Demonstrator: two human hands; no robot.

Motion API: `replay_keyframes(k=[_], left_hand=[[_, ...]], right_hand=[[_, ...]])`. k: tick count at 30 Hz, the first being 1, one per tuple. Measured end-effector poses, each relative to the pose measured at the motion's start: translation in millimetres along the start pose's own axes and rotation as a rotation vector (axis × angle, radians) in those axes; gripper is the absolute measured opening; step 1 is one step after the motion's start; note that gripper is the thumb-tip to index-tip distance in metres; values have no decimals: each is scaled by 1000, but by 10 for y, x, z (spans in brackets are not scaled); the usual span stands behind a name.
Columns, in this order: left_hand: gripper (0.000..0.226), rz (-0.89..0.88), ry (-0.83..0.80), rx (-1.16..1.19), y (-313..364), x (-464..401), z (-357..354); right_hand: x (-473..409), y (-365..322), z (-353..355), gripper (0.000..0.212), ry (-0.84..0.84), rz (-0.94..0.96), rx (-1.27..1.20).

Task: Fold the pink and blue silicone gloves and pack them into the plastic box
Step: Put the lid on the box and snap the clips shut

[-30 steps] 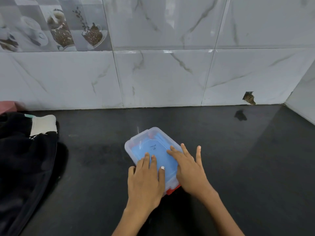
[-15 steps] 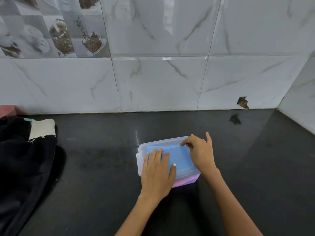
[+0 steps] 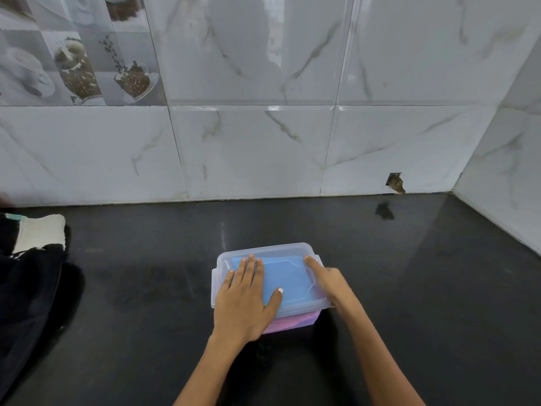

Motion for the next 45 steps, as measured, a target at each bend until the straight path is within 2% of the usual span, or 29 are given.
replay_keyframes(k=[2, 6, 9, 11, 13, 15, 18, 23, 27, 34, 37, 39, 40, 42, 45], left_hand=[[76, 15, 6, -7, -3, -2, -6], [78, 27, 27, -19, -8, -5, -7], [78, 26, 34, -21, -7, -9, -4], [78, 27, 43, -23, -4, -12, -1], [78, 25, 50, -23, -3, -14, -1], [78, 23, 52, -22, -7, -10, -3], [78, 21, 55, -17, -8, -5, -1], [78, 19, 58, -15, -5, -8, 1], [78, 13, 62, -13, -1, -5, 0], [79, 7, 61, -16, 7, -2, 15], [79, 0, 67, -8, 11, 5, 20], [78, -14, 67, 10, 6, 2, 25], [75, -22, 71, 16, -6, -4, 34], [69, -43, 80, 25, -52, -29, 53], [62, -66, 86, 28, -112, -70, 73]], right_hand=[[-10, 80, 16, 51, 11, -92, 4], [5, 72, 73, 57, 105, -62, 95], [64, 6, 152, 62, 255, 31, 226], [166, -98, 207, 55, 415, 134, 306], [232, -173, 211, 49, 491, 216, 347], [223, -193, 179, 46, 452, 240, 355], [167, -206, 95, 43, 297, 272, 290], [157, -288, 30, 51, 218, 297, 429], [223, -321, -27, 40, 261, 325, 444], [326, -352, -47, 49, 381, 329, 630], [480, -513, -110, 52, 480, 612, 881], [605, -560, -284, 55, 392, 833, 999], [649, -541, -383, 57, 315, 884, 1038], [678, -468, -531, 59, 206, 882, 1097], [609, -396, -602, 59, 150, 791, 1168]])
Point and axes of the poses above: each hand's wrist, its own x-axis away from the middle knuckle, its own z-axis out of the back of the hand, y = z × x, the point moved 7 cm from there along -x, towards the middle knuckle, and after that the axes turned 6 degrees about -z, right-handed, at the moved point
